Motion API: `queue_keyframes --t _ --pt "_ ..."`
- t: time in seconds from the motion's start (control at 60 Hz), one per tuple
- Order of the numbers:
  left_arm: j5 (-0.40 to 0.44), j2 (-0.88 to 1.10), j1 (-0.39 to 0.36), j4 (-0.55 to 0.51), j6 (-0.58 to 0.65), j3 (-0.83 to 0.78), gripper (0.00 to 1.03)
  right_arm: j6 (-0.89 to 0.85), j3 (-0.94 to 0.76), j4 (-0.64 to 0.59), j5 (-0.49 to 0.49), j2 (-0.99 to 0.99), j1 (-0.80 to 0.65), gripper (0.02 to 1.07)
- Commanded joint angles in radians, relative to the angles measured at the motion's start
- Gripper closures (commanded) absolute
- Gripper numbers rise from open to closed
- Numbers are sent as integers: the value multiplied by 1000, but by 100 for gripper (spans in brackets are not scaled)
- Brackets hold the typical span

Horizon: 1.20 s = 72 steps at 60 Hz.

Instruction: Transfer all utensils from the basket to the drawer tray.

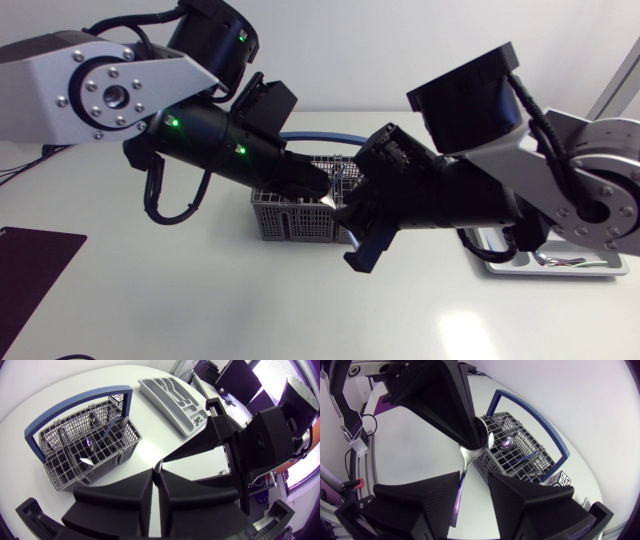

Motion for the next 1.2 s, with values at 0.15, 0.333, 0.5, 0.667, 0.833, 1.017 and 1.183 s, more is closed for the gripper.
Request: queue_keyframes --t 0.15,0.333,0.5,0.667,0.833,1.017,1.183 --pt "21 18 5 -9 -24 33 100 -15 26 6 4 34 16 91" --pt "37 12 8 -11 -24 30 100 -16 26 3 3 46 23 97" --pt "41 10 9 -11 -25 30 99 -25 20 0 -5 46 26 101" --pt "42 7 8 -11 -25 30 97 -27 14 -4 -19 41 26 101" --pt "47 -13 8 -9 -19 40 68 -27 3 -20 -39 22 24 101" --pt "47 -47 51 20 -18 68 43 -33 -29 -38 -39 -23 12 101" --pt "45 -77 111 84 2 69 41 -42 -63 -66 -49 -77 -82 101"
